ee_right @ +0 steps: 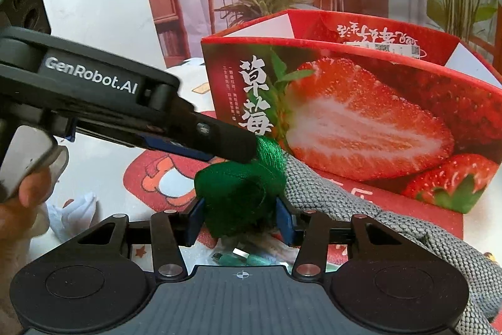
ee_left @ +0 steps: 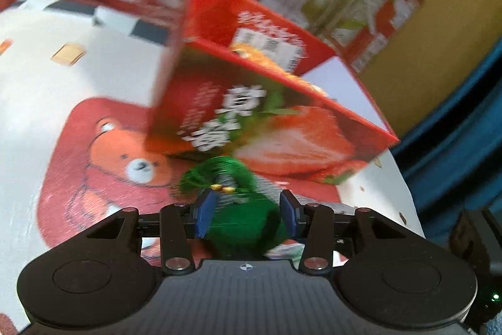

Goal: Organize soft objects
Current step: 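Lower both grippers onto the green knit ball and close them, then lift the green ball into the red box and open both grippers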

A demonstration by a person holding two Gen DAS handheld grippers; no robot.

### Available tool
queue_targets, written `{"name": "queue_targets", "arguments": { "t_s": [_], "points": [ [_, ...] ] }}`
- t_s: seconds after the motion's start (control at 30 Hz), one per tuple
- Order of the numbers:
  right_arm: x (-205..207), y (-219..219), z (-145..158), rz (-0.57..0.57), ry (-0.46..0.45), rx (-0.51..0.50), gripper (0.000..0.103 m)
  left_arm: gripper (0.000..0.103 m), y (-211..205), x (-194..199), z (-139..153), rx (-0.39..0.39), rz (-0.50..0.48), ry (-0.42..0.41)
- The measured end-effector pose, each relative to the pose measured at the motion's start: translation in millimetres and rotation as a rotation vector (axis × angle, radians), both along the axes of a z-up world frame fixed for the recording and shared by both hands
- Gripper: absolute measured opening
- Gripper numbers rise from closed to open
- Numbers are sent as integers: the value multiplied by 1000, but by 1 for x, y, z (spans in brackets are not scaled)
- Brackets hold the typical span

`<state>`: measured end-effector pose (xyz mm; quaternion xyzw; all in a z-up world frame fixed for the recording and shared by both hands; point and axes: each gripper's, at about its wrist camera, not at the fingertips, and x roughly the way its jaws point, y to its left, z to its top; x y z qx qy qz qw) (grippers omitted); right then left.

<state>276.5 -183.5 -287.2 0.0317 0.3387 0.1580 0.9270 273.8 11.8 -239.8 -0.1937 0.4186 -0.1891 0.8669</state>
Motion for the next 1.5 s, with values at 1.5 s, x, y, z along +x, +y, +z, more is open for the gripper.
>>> {"name": "queue_targets", "arguments": {
  "t_s": [1.5],
  "points": [
    [58,-43,222,24,-456,-103,44,47,-37,39,212,-21,-45,-517]
  ]
}}
